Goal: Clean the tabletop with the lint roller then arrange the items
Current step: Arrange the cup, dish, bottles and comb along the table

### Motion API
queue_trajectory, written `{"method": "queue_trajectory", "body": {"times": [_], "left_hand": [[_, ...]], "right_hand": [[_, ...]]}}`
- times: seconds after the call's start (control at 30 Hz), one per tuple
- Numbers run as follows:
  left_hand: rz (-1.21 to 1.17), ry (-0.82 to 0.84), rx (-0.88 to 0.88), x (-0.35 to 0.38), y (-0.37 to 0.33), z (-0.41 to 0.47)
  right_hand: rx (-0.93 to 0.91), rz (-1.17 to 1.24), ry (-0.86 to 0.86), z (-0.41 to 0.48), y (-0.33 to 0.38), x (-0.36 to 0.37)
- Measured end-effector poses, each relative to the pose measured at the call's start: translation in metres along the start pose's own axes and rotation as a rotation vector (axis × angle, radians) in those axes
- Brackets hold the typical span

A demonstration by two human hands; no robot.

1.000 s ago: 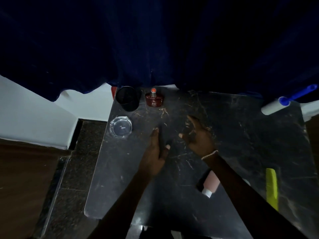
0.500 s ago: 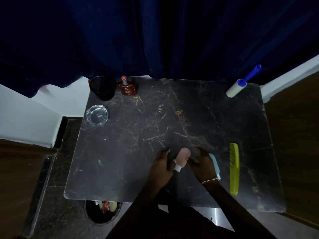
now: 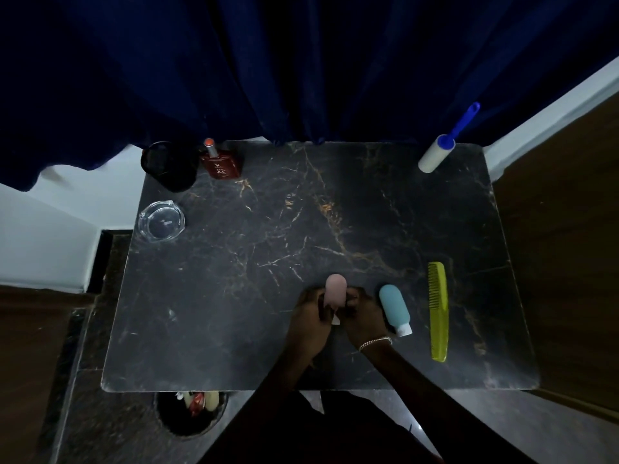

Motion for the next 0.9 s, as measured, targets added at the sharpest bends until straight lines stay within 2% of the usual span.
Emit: {"method": "queue_trajectory", "body": {"times": [0.17,0.5,0.7,0.9], "left_hand": [[-0.074,-0.016,-0.026,-0.003,-0.005,0.001],[-0.118,-0.035,-0.041,-0.03,-0.002,0.004],[-0.184,-0.083,-0.075,-0.07,0.005,0.011],[-0.231,-0.148,-0.093,-0.12,0.012,0.021]], "right_hand": [[0.057,0.055,-0.007,-0.002,0.0,0.003],[0.007,0.003,-0.044,-0.003,0.021,0.011],[0.006,0.239,-0.007,0.003,0.057,0.034],[-0.028,0.274,-0.007,0.013,0.103,0.064]]}}
Point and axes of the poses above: each hand's wrist, its own z-axis towards the middle knuckle, its own x-axis out of the palm, y = z × x, the point moved 1 cm from there along z, towards the middle knuckle, and after that the axes turned 6 degrees about -z, right-handed, at the moved point
